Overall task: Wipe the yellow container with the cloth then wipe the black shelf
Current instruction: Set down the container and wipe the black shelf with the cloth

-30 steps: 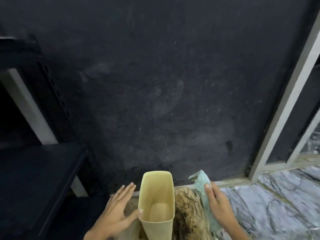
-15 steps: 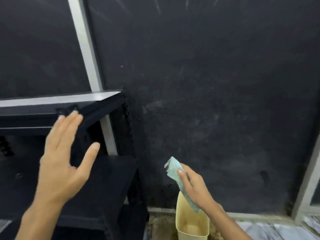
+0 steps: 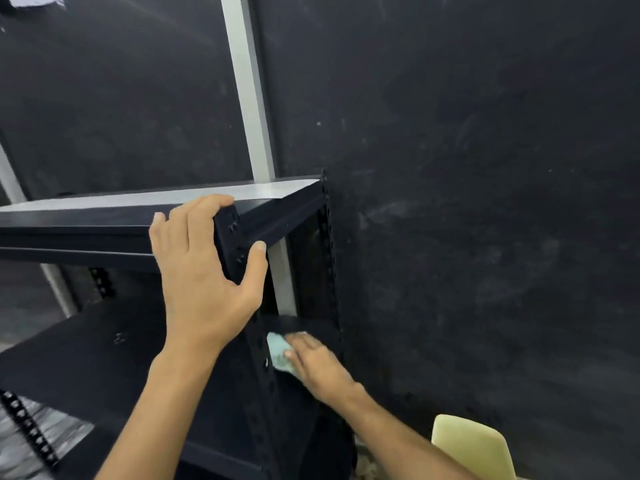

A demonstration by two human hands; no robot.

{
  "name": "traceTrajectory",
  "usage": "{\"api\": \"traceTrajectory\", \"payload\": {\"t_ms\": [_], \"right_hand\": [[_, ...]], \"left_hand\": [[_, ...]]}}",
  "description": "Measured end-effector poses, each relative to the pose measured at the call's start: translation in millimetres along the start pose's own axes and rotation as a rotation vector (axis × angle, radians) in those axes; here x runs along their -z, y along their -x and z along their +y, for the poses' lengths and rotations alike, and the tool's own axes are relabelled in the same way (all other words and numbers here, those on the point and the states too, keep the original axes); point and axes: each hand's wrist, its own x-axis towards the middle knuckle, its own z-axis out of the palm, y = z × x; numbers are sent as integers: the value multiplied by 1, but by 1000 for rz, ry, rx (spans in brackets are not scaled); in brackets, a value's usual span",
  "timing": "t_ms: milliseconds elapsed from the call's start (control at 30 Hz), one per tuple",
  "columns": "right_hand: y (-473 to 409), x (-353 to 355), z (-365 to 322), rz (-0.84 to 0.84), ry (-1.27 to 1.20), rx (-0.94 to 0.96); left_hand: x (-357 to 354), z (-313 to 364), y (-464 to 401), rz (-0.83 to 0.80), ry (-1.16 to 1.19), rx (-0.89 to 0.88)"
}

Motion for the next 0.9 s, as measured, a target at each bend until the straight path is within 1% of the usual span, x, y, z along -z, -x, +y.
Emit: {"api": "traceTrajectory", "payload": {"t_ms": [67, 167, 300, 433, 633, 767, 900], "right_hand": [[1, -26, 10, -91, 71, 39], [12, -47, 20, -106, 130, 60], [11, -43, 29, -185, 214, -33], [-5, -36, 38, -239, 192, -129], [-7, -43, 47, -206, 243, -111], [-7, -43, 45, -200, 228, -108], [-9, -38, 43, -197, 221, -108]], "left_hand": [[-4, -1, 1, 19, -5, -13], [-7, -3, 4, 42, -1, -32], [-13, -1, 6, 49, -13, -61], [-14, -1, 8, 38, -23, -59], [-20, 0, 7, 68, -8, -68], [-21, 0, 7, 88, 7, -66], [-19, 1, 6, 74, 15, -76]]}}
